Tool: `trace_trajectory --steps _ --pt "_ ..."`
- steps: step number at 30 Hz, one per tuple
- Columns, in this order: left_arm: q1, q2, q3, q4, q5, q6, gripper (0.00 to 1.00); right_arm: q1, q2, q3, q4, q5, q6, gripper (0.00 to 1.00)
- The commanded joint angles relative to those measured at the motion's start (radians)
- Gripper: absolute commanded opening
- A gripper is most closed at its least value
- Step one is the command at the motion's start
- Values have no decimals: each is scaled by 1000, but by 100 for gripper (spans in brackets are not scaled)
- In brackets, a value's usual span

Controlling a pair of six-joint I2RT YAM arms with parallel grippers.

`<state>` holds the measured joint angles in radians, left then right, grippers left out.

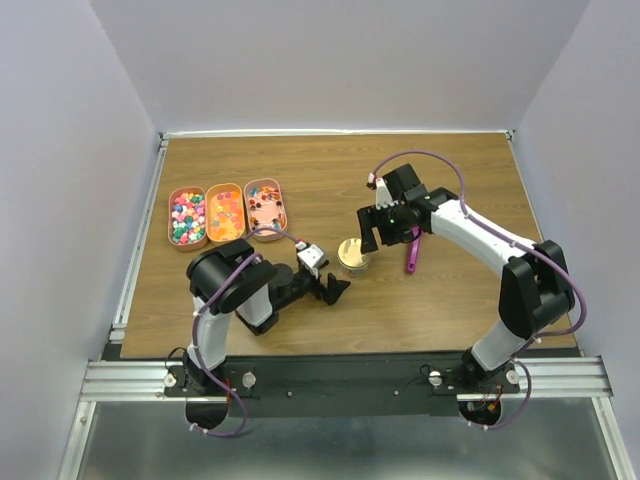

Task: Pack the candies
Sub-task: Screw the bottle lid onto the packing bottle, then reset both arms

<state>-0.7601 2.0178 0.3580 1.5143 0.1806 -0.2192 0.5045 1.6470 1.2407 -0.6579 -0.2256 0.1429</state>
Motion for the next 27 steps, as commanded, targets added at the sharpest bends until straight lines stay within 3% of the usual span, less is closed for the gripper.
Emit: trace_trajectory --steps 1,6,9,11,12,13,16,20,22,27 --pt "-5 -56 -166 532 -64 -130 98 9 -79 -40 69 -14 43 84" --pt "-5 -206 -267 524 -121 -245 98 51 -141 -170 130 -31 108 76" --pt "1 -379 -275 392 -151 -316 98 116 -164 -256 193 -37 161 71" --pt "4 -581 -225 21 -162 -333 98 159 -168 -296 231 -28 193 67" --pt "2 -655 -109 -185 -173 -322 98 179 -170 -331 282 -11 228 66" --pt "-1 -759 -41 -564 -214 -295 98 210 -173 -351 314 -3 245 64" --pt "16 -873 90 -861 -312 -188 98 230 -171 -418 453 12 314 59" --pt "65 -978 186 -1130 -407 -166 99 230 -147 -434 569 64 334 55" --pt "93 -1070 263 -1377 -490 -180 99 230 -78 -414 644 179 314 53" --pt "97 -1180 321 -1555 -593 -164 99 226 -9 -382 747 291 294 53"
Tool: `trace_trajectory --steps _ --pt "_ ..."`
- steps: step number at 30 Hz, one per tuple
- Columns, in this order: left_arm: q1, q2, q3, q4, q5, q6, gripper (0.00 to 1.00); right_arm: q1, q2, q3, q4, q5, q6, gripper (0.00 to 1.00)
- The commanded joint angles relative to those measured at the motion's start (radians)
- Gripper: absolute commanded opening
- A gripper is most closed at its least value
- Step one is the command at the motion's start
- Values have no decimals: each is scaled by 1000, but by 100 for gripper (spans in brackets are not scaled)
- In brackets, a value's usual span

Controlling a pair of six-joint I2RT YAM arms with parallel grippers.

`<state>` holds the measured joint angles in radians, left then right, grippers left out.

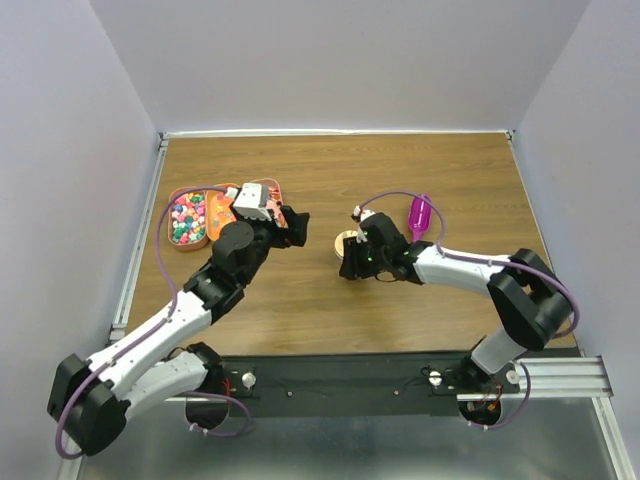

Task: Pack the candies
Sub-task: Reset both arms

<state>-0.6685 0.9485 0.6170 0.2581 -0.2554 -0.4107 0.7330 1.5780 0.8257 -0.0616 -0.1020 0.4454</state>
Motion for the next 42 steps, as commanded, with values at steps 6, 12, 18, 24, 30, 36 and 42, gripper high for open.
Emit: trace_trajectory --steps 6,12,18,24,30,36,42 --pt "4 -315 95 -448 -321 101 98 -14 18 47 154 157 -28 55" --pt "4 -574 141 -565 -420 127 99 -18 -263 -22 -24 402 -76 64" --pt "4 -813 245 -638 -381 174 99 -18 -663 -30 -306 781 -116 85" --pt "4 -947 320 -694 -452 194 99 -18 -1025 -14 -382 970 -210 100" --pt "3 -1060 300 -675 -467 191 99 -18 -1194 -46 -380 1007 -232 100" --pt "0 -1067 286 -669 -473 188 99 -18 -1190 -73 -382 998 -205 100" --pt "1 -1062 274 -658 -482 187 99 -18 -1185 -86 -380 990 -201 100"
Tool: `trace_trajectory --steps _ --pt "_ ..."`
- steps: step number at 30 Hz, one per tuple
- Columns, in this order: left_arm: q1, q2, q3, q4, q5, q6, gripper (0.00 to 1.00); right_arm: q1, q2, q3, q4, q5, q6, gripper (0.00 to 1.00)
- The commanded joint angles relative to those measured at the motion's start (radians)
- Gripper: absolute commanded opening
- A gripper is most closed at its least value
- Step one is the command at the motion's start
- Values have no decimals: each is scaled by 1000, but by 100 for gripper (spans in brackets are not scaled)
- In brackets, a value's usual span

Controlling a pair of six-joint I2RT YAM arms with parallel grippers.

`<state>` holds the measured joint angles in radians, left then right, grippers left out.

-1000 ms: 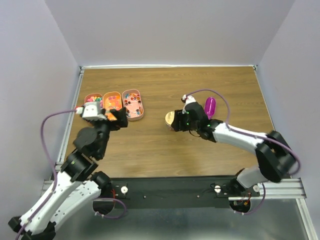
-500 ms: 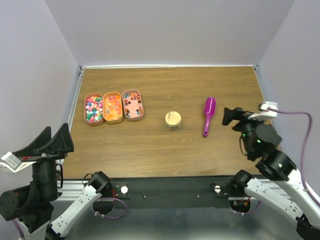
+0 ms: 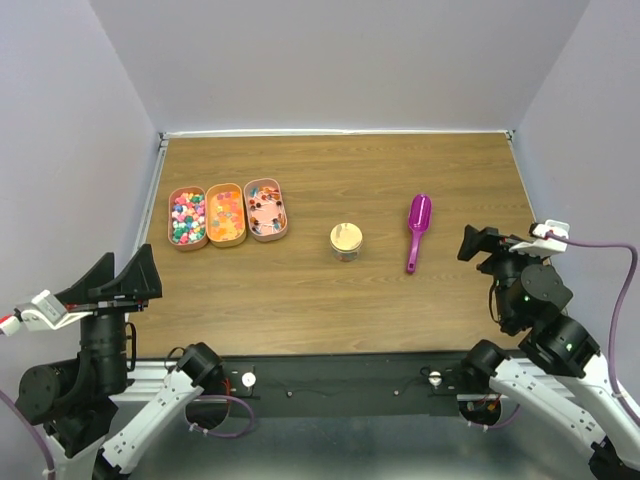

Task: Pack the candies
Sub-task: Reset both arms

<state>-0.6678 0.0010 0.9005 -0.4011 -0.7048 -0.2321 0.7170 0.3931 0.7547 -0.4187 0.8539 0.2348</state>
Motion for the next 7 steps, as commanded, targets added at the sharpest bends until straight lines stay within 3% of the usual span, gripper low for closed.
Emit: trace_trajectory --steps 1,7 --pt "-1 -116 -11 2 -33 8 99 -2 0 -15 -25 34 8 100" --pt "-3 -116 -34 33 -35 8 99 -2 9 -18 -19 21 -3 100"
